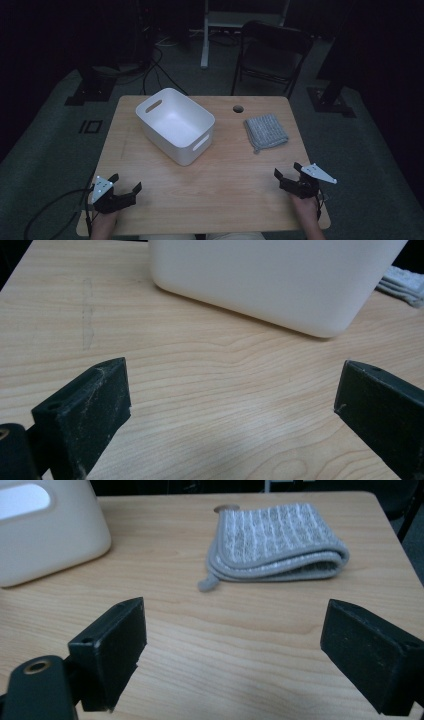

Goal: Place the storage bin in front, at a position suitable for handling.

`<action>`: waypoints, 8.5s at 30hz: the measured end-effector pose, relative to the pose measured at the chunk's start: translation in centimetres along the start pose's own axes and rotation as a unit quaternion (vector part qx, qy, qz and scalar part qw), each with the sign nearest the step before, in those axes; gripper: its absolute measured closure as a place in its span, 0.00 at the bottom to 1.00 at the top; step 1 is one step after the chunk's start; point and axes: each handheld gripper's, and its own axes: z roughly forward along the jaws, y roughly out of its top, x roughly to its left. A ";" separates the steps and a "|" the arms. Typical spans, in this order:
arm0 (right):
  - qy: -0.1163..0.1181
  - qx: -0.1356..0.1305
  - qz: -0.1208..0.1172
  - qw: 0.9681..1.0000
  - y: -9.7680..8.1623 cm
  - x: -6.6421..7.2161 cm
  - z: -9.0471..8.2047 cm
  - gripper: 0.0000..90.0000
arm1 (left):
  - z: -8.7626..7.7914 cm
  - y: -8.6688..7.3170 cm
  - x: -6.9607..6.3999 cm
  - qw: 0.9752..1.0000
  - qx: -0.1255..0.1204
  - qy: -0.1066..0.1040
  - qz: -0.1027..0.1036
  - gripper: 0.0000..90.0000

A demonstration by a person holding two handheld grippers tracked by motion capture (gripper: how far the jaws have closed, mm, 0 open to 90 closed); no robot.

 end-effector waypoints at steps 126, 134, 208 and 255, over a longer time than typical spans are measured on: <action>0.082 0.101 -0.092 0.987 15.7 16.5 21.5 0.56 | -1.0 0.8 -0.4 0.998 0.046 -0.029 -0.016 0.02; 0.068 0.117 -0.103 0.985 16.1 17.2 22.1 0.87 | -0.8 0.7 -0.7 0.998 0.052 -0.033 -0.014 0.02; 0.162 0.161 -0.146 0.963 12.7 12.2 11.2 0.92 | -0.3 0.5 -2.0 0.997 0.059 -0.046 -0.005 0.05; 0.201 0.119 -0.109 0.966 11.5 11.7 5.7 0.40 | -1.2 5.8 -3.5 0.992 0.019 -0.125 0.020 0.06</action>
